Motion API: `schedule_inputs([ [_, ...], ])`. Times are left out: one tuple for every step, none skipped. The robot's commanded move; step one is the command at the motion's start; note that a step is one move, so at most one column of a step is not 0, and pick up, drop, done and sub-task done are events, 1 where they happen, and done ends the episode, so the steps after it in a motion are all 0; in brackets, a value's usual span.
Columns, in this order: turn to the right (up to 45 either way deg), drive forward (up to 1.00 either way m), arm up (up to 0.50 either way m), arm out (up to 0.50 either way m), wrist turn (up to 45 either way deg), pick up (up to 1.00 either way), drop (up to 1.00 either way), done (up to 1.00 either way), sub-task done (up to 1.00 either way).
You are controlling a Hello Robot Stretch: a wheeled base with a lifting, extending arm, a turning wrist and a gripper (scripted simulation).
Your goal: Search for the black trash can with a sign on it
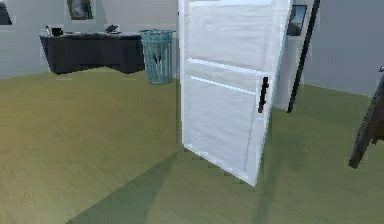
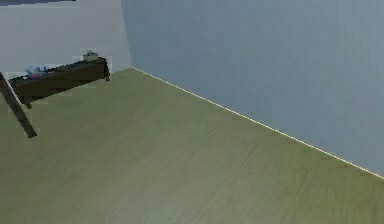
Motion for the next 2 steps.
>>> schedule_inputs([
  [0.0,0.45,0.00,0.00,0.0,0.00,0.00,0.00,0.00],
  [-45.0,0.00,0.00,0.00,0.0,0.00,0.00,0.00,0.00],
])
